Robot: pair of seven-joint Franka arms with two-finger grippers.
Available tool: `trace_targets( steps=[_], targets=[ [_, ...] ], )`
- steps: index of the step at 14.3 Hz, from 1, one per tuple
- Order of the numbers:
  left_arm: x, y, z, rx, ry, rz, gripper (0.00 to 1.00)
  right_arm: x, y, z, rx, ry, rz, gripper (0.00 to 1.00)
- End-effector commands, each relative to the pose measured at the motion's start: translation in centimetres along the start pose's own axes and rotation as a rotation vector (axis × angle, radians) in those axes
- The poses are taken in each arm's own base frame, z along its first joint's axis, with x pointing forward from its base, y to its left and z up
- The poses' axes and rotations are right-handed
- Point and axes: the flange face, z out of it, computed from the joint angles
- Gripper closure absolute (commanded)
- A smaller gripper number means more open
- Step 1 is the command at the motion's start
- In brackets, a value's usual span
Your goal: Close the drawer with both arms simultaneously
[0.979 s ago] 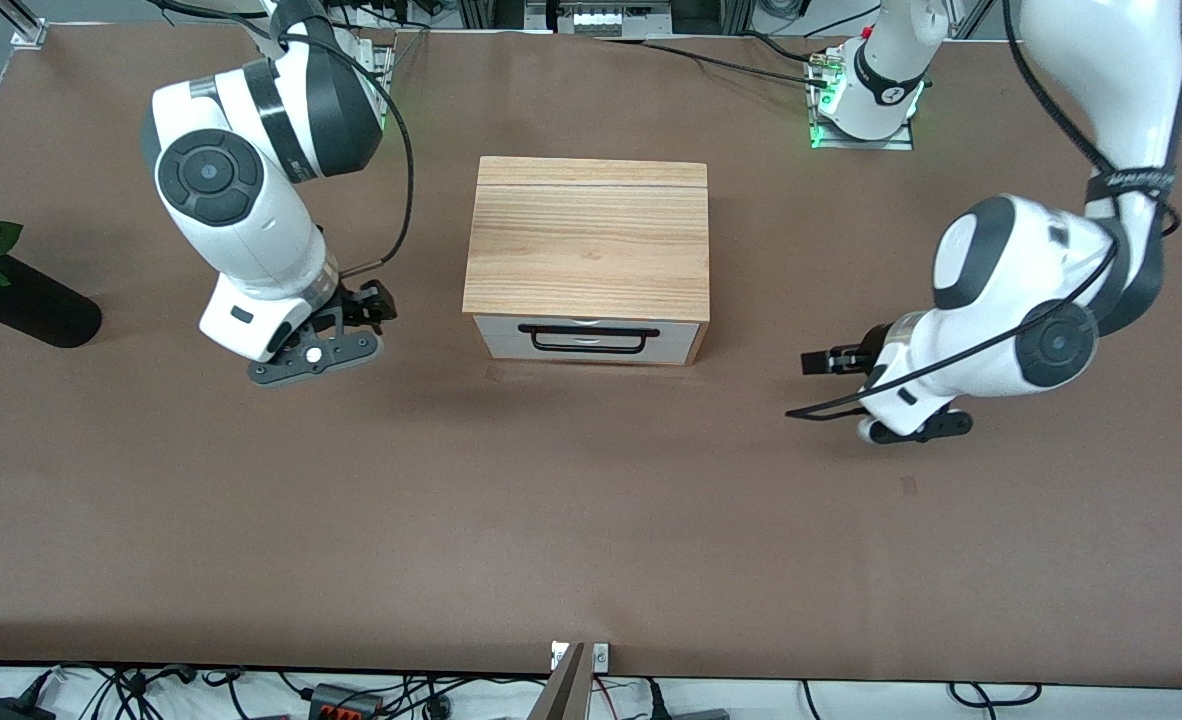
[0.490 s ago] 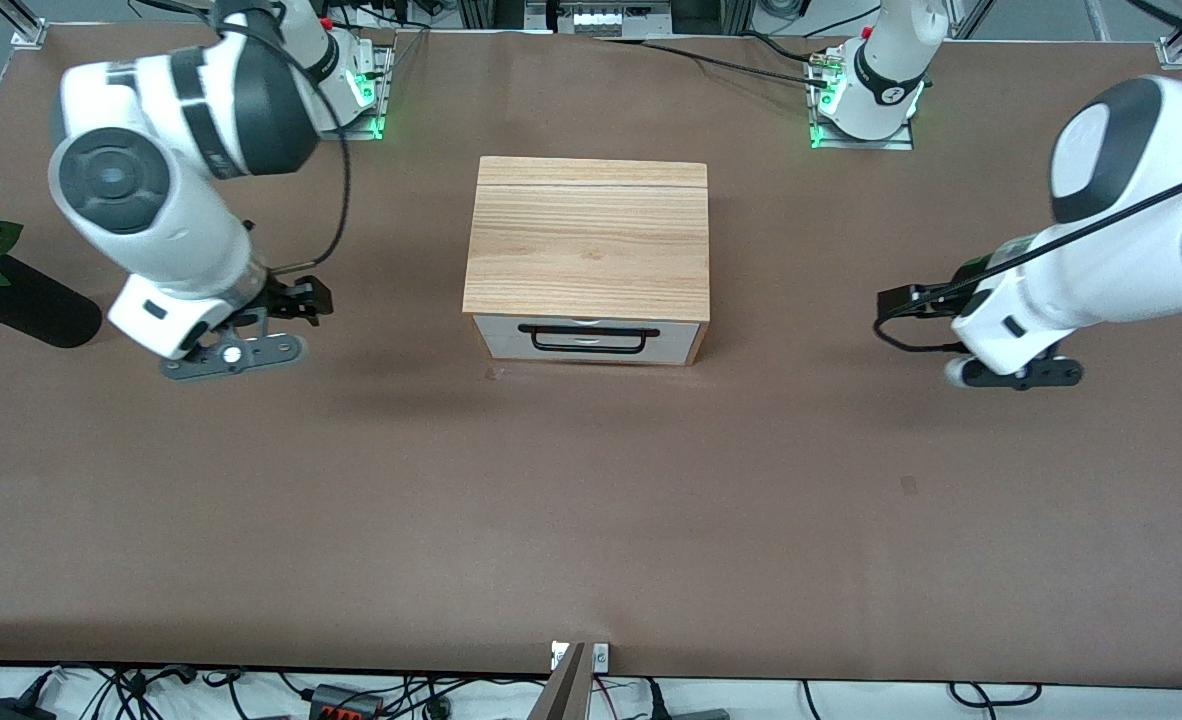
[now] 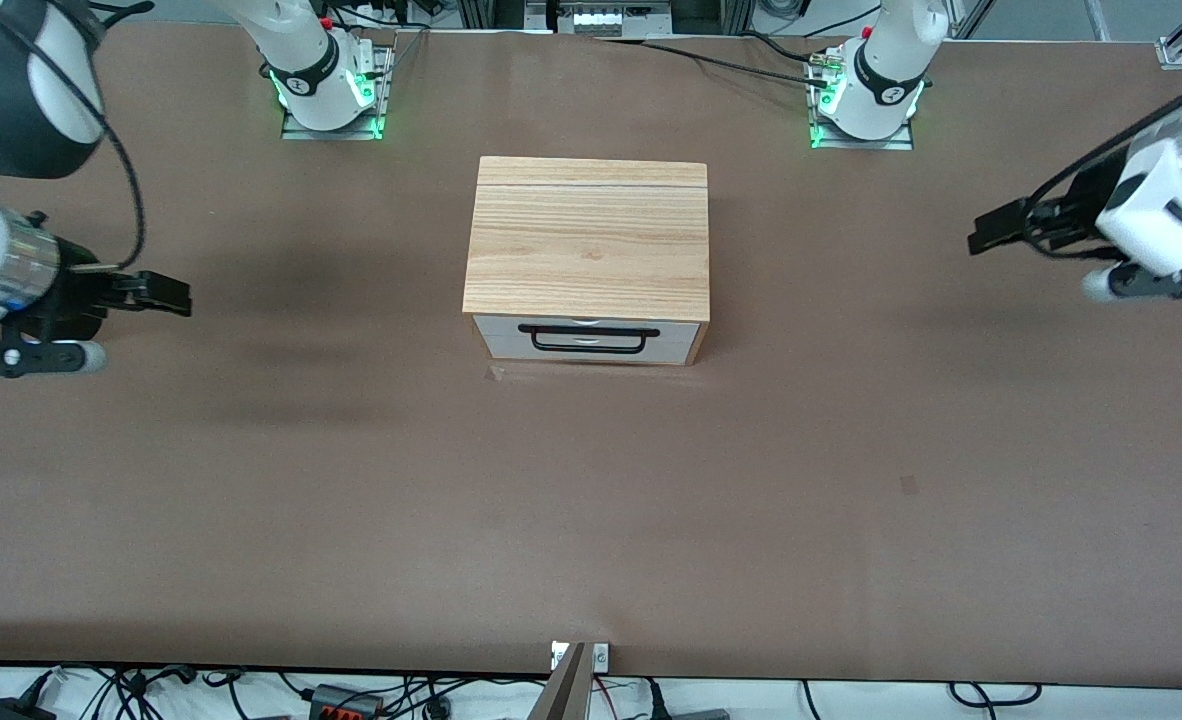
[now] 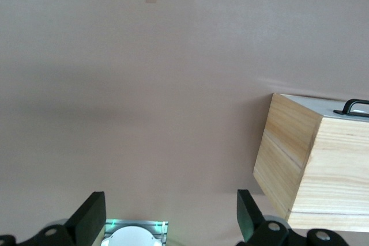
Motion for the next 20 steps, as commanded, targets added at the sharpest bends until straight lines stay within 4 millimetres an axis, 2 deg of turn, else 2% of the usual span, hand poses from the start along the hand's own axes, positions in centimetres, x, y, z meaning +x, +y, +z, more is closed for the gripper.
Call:
trace_targets(
  steps=[1,3,5,6,7,10,11,12,13,14,16,18,20],
  targets=[
    [-1.2,0.1,0.8,0.045,-0.011,0.033,0.0,0.1,-1.1,-0.7,-0.027,-0.006,-0.025,0.0],
    [-2.1,0.8,1.0,0.05,-0.013,0.052,0.0,-0.4,-0.4,-0.9,-0.019,-0.018,-0.013,0.0],
    [-2.3,1.1,1.2,0.051,-0.013,0.085,0.0,-2.7,-0.2,-1.5,-0.021,-0.055,-0.01,0.0],
    [-2.7,1.1,1.1,0.052,-0.008,0.099,0.0,-4.0,1.4,-1.2,-0.001,-0.057,0.012,0.0],
    [-3.3,1.0,1.5,0.055,-0.016,0.104,0.0,-5.4,1.8,-0.7,0.016,-0.026,0.01,0.0],
    [-6.6,0.7,2.6,0.057,0.044,0.15,0.0,-9.6,3.3,1.0,0.035,0.11,0.03,0.0],
    [-7.1,0.9,3.0,0.059,0.049,0.159,0.0,-9.9,4.2,1.3,0.036,0.121,0.033,0.0],
    [-7.0,0.6,3.1,0.057,0.048,0.154,0.0,-10.0,5.0,0.3,0.038,0.133,0.041,0.0],
    [-6.6,-0.2,3.1,0.05,0.05,0.143,0.0,-10.1,5.6,-1.7,0.038,0.15,0.05,0.0],
    [-5.8,-1.8,3.3,0.031,0.039,0.142,0.0,-10.1,5.8,-2.2,0.039,0.126,0.053,0.0],
    [-5.7,-1.7,3.6,0.03,0.026,0.168,0.0,-10.2,5.6,-3.2,0.031,0.061,0.052,0.0],
    [-5.5,-2.4,3.6,0.026,0.017,0.155,0.0,-10.7,5.5,-2.8,0.047,0.009,0.057,0.0],
    [-5.5,-2.2,3.7,0.028,0.011,0.156,0.0,-10.5,5.5,-2.7,0.069,0.015,0.058,0.0]
  ],
)
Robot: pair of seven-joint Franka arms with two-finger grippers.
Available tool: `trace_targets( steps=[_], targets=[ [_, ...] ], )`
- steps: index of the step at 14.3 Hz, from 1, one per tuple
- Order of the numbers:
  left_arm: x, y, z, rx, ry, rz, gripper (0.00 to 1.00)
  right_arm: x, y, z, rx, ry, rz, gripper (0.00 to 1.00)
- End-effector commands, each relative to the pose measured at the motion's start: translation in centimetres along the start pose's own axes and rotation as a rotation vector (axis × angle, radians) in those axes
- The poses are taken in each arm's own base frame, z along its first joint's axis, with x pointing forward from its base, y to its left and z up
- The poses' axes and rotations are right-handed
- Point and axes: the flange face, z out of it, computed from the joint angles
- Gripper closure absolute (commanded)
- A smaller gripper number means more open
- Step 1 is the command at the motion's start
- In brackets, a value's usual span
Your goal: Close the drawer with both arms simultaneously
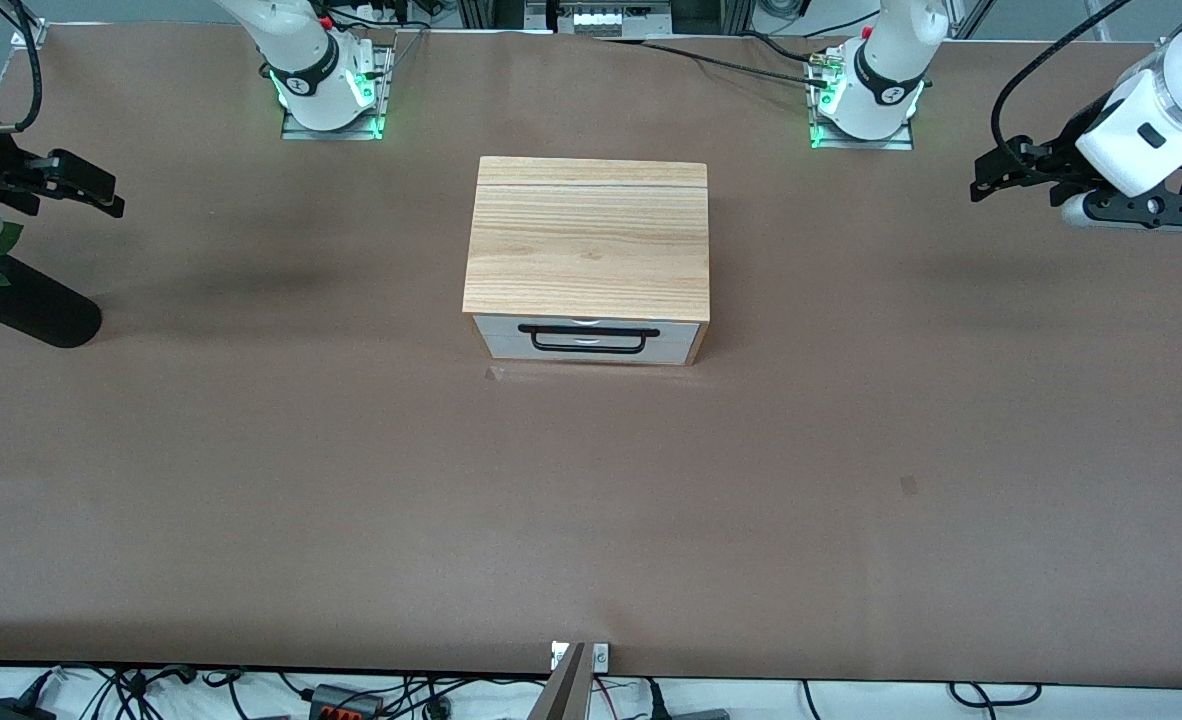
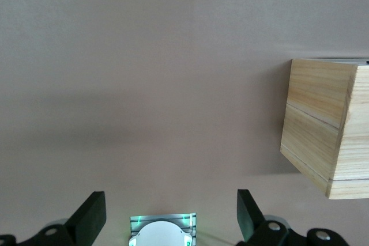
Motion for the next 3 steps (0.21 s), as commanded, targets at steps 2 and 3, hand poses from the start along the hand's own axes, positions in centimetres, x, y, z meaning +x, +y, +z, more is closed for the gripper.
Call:
trace_targets(
  steps=[2,3],
  targets=[
    [-0.19,0.24,-0.04,0.005,0.0,0.025,0.0,0.54,-0.05,-0.27,0.014,-0.006,0.004,0.0],
    [-0.26,0.24,-0.05,0.005,-0.005,0.025,0.0,0.56,-0.19,-0.28,0.012,-0.005,0.001,0.0]
  ],
)
